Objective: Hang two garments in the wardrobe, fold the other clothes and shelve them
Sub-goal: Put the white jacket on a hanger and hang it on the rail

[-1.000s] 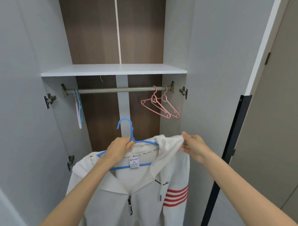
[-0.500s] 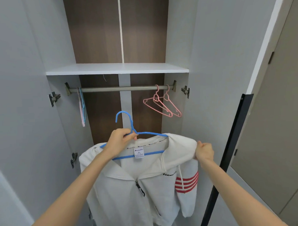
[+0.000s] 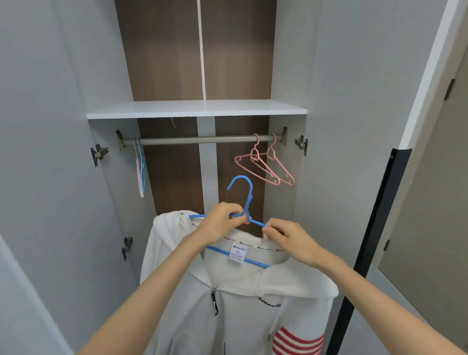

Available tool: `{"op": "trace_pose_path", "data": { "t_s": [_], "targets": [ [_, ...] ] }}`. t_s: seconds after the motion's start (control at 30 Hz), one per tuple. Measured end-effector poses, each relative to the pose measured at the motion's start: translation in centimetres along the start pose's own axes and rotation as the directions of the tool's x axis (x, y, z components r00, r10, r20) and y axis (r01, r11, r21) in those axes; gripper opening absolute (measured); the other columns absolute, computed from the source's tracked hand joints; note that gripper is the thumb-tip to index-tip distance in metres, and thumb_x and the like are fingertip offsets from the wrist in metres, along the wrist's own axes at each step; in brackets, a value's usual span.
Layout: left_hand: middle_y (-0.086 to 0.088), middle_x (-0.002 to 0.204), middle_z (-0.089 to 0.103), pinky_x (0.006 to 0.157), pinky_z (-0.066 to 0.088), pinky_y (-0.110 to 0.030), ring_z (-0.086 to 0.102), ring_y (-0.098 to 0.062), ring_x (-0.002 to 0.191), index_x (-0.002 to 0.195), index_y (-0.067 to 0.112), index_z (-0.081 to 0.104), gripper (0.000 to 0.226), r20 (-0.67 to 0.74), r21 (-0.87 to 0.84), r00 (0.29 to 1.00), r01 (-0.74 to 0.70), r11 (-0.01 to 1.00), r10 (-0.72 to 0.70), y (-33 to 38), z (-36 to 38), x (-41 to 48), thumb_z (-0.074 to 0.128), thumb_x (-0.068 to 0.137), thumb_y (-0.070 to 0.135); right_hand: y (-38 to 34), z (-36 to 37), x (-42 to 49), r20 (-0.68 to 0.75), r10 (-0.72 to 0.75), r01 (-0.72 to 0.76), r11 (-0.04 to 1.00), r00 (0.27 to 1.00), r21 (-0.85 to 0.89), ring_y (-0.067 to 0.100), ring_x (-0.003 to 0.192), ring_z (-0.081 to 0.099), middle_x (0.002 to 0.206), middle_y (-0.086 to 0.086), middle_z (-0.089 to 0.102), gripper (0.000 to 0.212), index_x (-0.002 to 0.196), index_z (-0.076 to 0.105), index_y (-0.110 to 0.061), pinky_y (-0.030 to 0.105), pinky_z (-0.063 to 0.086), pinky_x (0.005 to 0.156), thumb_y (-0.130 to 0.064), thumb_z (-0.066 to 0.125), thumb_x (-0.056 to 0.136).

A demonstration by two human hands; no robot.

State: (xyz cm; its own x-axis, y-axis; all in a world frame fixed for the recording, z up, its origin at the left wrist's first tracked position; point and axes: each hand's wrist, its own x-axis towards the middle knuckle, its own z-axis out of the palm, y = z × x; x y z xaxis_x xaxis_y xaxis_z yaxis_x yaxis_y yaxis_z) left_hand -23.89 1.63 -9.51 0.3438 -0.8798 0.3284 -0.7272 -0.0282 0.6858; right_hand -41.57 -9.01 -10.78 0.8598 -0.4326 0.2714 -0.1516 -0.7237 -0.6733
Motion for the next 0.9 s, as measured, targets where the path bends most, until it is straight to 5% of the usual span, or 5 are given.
{"op": "trace_pose_path", "data": {
  "t_s": [0.17,0.33,0.5,0.8,0.9],
  "targets": [
    [0.011,0.094,0.063,0.082,0.047,-0.016,0.059,-0.002,0.089,0.098,0.02,0.071,0.014,-0.25,-0.028,0.968,0.023,0.999,-0.029,-1.1,-1.7,0.0,0.061,0.091,0.014,0.4,-0.1,1.1,-0.2,0.088,-0.091,0.996,0.976,-0.003,0.01,0.061,0.047,0.066,-0.006,0.059,0.028,0.07,0.059,-0.027,0.032,0.043,0.064,-0.031,0.049,0.096],
    [-0.013,0.115,0.058,0.098,0.033,-0.032,0.049,-0.029,0.113,0.114,0.008,0.061,0.023,-0.678,-0.104,0.665,0.334,0.937,-0.313,-5.0,-3.2,-1.3,0.053,0.094,0.016,0.2,-1.9,2.6,-0.293,0.189,-0.193,0.981,0.937,0.016,-0.002,0.057,0.05,0.059,-0.029,0.059,0.03,0.063,0.065,-0.039,0.024,0.037,0.061,-0.059,0.056,0.084],
    [-0.019,0.14,0.037,0.107,0.031,-0.039,0.036,-0.036,0.128,0.133,0.006,0.043,0.058,-0.486,-0.5,0.41,0.594,0.63,-0.772,-7.5,-3.3,-0.5,0.054,0.091,0.045,-0.1,-2.8,4.0,-0.318,0.245,-0.251,0.968,0.916,0.023,0.004,0.051,0.05,0.05,-0.023,0.056,0.038,0.055,0.062,-0.038,0.023,0.037,0.056,-0.073,0.059,0.072],
    [-0.014,0.138,0.048,0.086,0.05,-0.034,0.054,-0.029,0.118,0.141,-0.003,0.032,0.08,-0.205,-0.68,0.452,0.572,0.459,-0.868,-8.5,-4.2,0.7,0.062,0.087,0.048,2.5,-4.0,4.9,-0.343,0.283,-0.284,0.958,0.896,0.049,0.005,0.053,0.051,0.045,-0.02,0.052,0.04,0.049,0.06,-0.039,0.025,0.04,0.058,-0.073,0.06,0.071],
    [-0.009,0.119,0.059,0.072,0.052,-0.03,0.062,-0.023,0.098,0.124,-0.001,0.049,0.068,-0.113,-0.575,0.486,0.679,0.456,-0.867,-8.2,-5.2,0.3,0.062,0.084,0.053,3.3,-4.0,5.5,-0.411,0.252,-0.28,0.96,0.876,-0.006,0.006,0.053,0.053,0.045,-0.017,0.053,0.045,0.054,0.064,-0.032,0.022,0.035,0.055,-0.072,0.059,0.072]
  ]
}}
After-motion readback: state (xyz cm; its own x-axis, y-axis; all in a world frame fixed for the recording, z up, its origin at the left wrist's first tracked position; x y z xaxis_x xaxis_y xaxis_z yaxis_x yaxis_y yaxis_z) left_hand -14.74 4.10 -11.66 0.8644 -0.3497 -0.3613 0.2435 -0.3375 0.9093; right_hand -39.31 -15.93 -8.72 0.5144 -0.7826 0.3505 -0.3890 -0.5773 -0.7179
